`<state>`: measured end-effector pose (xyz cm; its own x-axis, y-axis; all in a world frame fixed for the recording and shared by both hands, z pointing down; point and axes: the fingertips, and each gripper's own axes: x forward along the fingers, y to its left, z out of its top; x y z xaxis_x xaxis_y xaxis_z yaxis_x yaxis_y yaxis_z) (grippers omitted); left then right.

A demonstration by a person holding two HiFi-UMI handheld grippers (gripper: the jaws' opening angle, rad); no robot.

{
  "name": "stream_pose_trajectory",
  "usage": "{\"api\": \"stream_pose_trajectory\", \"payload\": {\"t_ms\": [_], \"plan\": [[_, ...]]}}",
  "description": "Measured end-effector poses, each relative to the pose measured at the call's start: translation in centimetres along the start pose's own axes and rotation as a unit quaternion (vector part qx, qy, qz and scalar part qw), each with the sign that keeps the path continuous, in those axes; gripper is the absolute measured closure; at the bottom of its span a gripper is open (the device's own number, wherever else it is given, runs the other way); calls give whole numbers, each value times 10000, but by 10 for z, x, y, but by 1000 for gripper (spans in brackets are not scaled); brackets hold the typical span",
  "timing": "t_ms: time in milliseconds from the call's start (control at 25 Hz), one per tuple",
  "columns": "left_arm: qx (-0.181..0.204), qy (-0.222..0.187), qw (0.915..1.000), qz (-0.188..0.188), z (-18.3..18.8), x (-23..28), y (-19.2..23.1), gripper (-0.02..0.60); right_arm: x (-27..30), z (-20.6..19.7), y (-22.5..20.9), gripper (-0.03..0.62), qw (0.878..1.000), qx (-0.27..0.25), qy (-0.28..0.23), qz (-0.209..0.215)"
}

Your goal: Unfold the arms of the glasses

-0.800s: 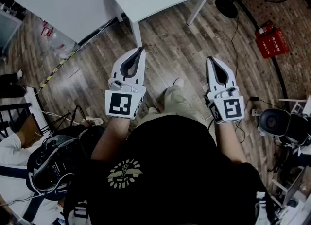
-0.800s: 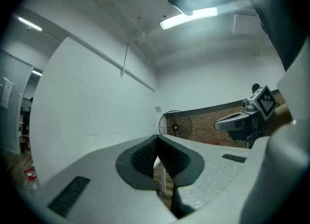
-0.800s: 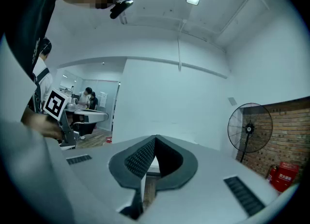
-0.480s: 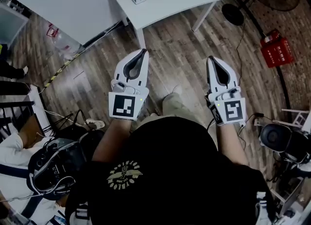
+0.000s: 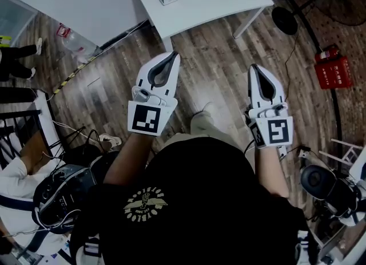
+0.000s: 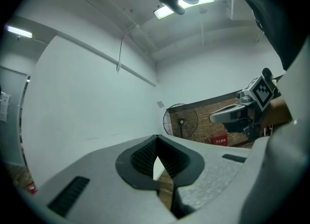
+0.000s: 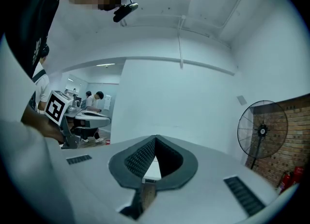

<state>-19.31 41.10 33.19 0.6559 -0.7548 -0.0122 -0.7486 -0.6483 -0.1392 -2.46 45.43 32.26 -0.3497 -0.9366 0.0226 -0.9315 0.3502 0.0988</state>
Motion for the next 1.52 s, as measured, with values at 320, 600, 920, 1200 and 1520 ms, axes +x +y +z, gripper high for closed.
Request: {"api": "stream_pose_trajectory", "payload": {"t_ms": [320,600,920,1200,1520], "plan": [[50,-88,9999,140,9,56,12,575,33,6,-41,599,9999,49,-4,131],[103,-52,9994,311,15,98,9,575,52,6,-84,599,9994,104,-111,315],[133,102,9984,548,14,144,-1,574,72,-4,-138,599,9982,134,-135,564],[65,400,9958,816,1,147,4,575,81,-23,-162,599,9980,235,70,577],[81,429,9949,908,-4,148,8,575,94,-24,-164,599,9972,236,-9,716]]}}
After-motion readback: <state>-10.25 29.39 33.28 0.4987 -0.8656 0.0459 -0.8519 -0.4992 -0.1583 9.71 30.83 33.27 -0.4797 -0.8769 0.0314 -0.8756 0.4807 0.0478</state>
